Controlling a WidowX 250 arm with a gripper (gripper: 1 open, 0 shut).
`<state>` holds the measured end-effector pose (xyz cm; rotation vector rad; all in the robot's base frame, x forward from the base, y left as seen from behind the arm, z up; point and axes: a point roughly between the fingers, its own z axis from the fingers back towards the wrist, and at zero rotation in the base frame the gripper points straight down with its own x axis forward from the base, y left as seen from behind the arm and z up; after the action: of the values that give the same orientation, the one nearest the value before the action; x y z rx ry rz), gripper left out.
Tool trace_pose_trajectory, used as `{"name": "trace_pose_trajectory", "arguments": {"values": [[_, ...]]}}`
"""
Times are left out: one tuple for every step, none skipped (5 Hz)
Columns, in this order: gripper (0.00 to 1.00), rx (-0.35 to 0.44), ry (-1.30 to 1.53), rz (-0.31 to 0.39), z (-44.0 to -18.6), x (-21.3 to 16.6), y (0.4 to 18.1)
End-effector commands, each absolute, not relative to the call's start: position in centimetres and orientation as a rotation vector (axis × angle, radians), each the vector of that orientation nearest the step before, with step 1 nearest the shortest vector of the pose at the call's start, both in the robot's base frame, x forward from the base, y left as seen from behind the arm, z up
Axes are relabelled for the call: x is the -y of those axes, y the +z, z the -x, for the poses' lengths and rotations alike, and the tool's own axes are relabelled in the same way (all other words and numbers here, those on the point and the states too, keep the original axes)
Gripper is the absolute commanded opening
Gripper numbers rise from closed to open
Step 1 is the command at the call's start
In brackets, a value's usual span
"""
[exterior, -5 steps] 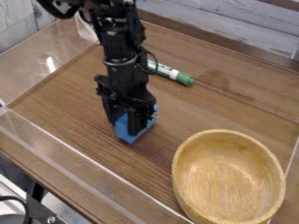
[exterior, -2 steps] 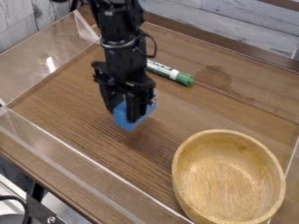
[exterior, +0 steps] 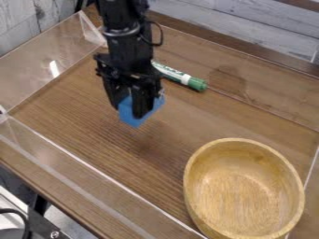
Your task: Put the blue block in the brown bowl
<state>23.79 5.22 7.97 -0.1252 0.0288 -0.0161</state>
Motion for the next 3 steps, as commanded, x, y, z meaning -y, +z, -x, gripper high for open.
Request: {"name": "trace_pose_trajectory", "arguments": {"values": [[0.00, 0.075, -0.010, 0.100, -25.1, -6.2, 10.6], [0.00, 0.102, -0.015, 0.092, -25.7, -7.1, 10.9], [0.00, 0.128, -0.012, 0.083, -26.5, -8.4, 10.9]]}}
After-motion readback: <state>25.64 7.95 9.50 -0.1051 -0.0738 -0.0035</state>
